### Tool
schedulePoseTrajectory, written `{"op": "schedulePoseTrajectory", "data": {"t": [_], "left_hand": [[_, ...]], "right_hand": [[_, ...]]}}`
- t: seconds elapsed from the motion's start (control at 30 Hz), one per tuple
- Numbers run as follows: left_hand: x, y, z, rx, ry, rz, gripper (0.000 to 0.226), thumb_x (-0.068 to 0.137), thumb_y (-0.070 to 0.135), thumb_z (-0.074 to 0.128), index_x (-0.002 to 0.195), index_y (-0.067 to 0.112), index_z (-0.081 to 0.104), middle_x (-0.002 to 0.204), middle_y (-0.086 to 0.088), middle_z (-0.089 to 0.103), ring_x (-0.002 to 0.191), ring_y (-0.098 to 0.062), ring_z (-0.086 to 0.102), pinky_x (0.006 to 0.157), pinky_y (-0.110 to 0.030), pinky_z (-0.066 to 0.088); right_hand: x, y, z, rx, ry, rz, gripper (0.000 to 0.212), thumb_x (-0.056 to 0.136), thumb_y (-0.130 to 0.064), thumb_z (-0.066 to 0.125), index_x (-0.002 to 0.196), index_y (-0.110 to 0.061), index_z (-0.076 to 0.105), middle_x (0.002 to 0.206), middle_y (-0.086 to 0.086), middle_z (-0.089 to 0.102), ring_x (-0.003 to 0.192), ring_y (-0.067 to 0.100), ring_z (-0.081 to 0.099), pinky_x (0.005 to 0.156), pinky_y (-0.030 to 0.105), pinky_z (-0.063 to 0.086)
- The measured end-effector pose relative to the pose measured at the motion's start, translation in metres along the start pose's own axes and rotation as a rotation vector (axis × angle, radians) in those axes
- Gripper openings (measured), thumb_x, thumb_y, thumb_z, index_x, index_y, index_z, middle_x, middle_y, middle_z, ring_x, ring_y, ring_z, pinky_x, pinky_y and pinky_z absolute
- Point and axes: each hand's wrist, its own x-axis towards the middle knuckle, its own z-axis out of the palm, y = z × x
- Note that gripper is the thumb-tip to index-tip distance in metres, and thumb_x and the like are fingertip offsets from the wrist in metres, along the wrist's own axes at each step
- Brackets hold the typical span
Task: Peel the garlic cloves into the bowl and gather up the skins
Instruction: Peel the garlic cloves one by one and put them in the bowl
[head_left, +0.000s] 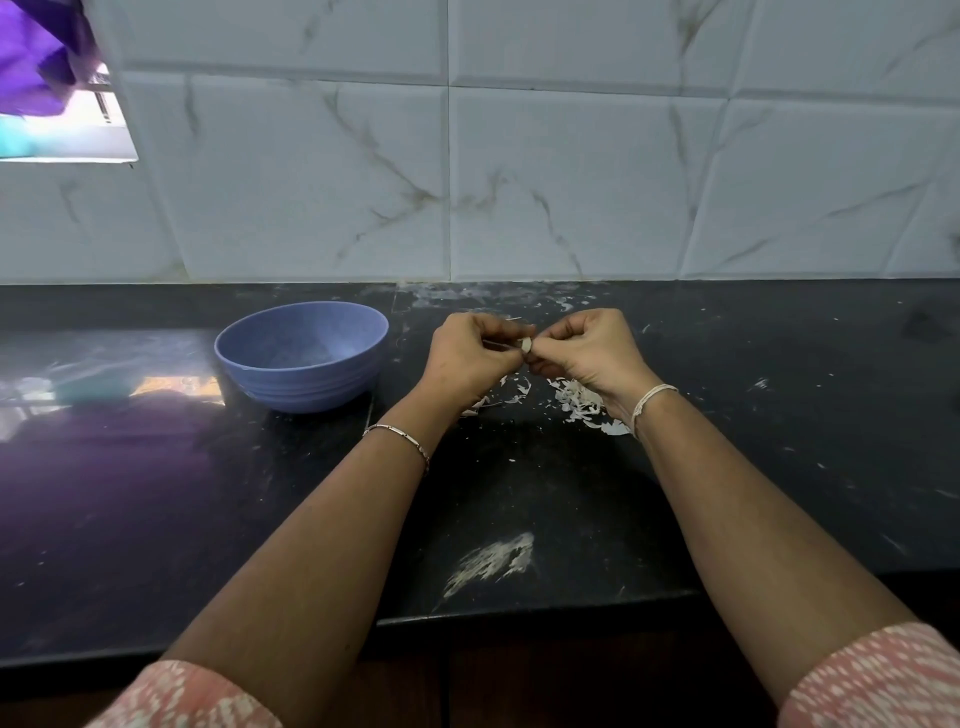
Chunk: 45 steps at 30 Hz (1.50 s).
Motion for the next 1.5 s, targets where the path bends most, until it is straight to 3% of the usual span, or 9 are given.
{"op": "schedulePoseTrajectory", "data": {"t": [0.17, 0.33, 0.53, 0.8, 0.9, 1.03, 1.2, 1.5], "left_hand": [[0.0020, -0.0024, -0.0004, -0.061, -0.008, -0.027, 0.028, 0.077, -0.002, 0.072, 0.099, 0.014, 0.077, 0.089, -0.006, 0.076, 0.089, -0.022, 0.072, 0.089, -0.039, 0.058], [0.0030, -0.0039, 0.0004, -0.109, -0.028, -0.035, 0.030, 0.077, -0.002, 0.073, 0.082, 0.028, 0.074, 0.085, -0.007, 0.076, 0.087, -0.026, 0.073, 0.085, -0.040, 0.059], [0.0012, -0.0040, -0.0002, -0.261, -0.061, -0.088, 0.023, 0.079, -0.001, 0.075, 0.086, 0.020, 0.075, 0.088, -0.013, 0.075, 0.089, -0.032, 0.072, 0.086, -0.039, 0.059], [-0.0013, 0.0002, -0.0022, -0.473, -0.115, -0.184, 0.025, 0.083, -0.012, 0.066, 0.107, -0.004, 0.069, 0.083, -0.012, 0.071, 0.072, -0.016, 0.069, 0.072, -0.021, 0.059], [-0.0009, 0.0014, -0.0019, -0.501, -0.108, -0.187, 0.024, 0.083, -0.013, 0.065, 0.104, -0.002, 0.069, 0.082, -0.011, 0.069, 0.067, -0.013, 0.067, 0.067, -0.019, 0.058], [-0.0004, 0.0013, -0.0001, -0.450, -0.089, -0.180, 0.018, 0.087, -0.006, 0.066, 0.099, 0.006, 0.070, 0.081, -0.009, 0.065, 0.066, -0.013, 0.063, 0.063, -0.020, 0.058], [0.0048, -0.0030, 0.0030, -0.199, 0.012, -0.083, 0.028, 0.087, 0.005, 0.071, 0.114, 0.015, 0.070, 0.076, -0.009, 0.068, 0.069, -0.021, 0.064, 0.080, -0.045, 0.060], [0.0022, 0.0000, 0.0064, -0.055, 0.100, -0.027, 0.015, 0.088, 0.013, 0.067, 0.100, 0.015, 0.075, 0.083, -0.007, 0.074, 0.077, -0.024, 0.073, 0.074, -0.040, 0.061]], "right_hand": [[-0.0006, -0.0014, -0.0008, 0.039, -0.025, 0.017, 0.009, 0.077, 0.002, 0.077, 0.079, 0.007, 0.069, 0.071, 0.017, 0.070, 0.062, 0.019, 0.070, 0.058, 0.021, 0.056], [-0.0004, -0.0004, 0.0008, 0.003, -0.015, -0.002, 0.008, 0.077, 0.004, 0.076, 0.077, 0.007, 0.069, 0.071, 0.018, 0.069, 0.064, 0.022, 0.069, 0.058, 0.021, 0.056], [-0.0023, -0.0027, -0.0006, 0.044, -0.040, 0.013, 0.009, 0.076, 0.003, 0.076, 0.074, 0.004, 0.068, 0.069, 0.016, 0.069, 0.059, 0.016, 0.069, 0.057, 0.019, 0.055], [-0.0012, -0.0029, 0.0001, 0.013, -0.037, 0.012, 0.009, 0.079, 0.006, 0.070, 0.074, 0.000, 0.067, 0.063, 0.009, 0.067, 0.051, 0.007, 0.064, 0.051, 0.015, 0.051], [0.0024, -0.0007, 0.0000, 0.013, -0.021, 0.016, 0.011, 0.082, 0.004, 0.067, 0.073, -0.003, 0.068, 0.065, 0.009, 0.067, 0.056, 0.011, 0.062, 0.057, 0.018, 0.053], [0.0056, 0.0008, -0.0004, 0.071, -0.002, 0.020, 0.009, 0.083, 0.003, 0.067, 0.075, -0.001, 0.069, 0.068, 0.011, 0.068, 0.058, 0.012, 0.062, 0.059, 0.020, 0.053], [0.0045, 0.0003, 0.0015, 0.081, 0.032, -0.012, 0.002, 0.083, 0.003, 0.069, 0.080, 0.004, 0.069, 0.070, 0.013, 0.068, 0.055, 0.011, 0.063, 0.055, 0.016, 0.052], [0.0046, 0.0025, 0.0050, -0.015, 0.012, -0.089, 0.009, 0.082, 0.000, 0.069, 0.075, -0.005, 0.069, 0.066, 0.007, 0.067, 0.060, 0.013, 0.064, 0.061, 0.020, 0.054]]}}
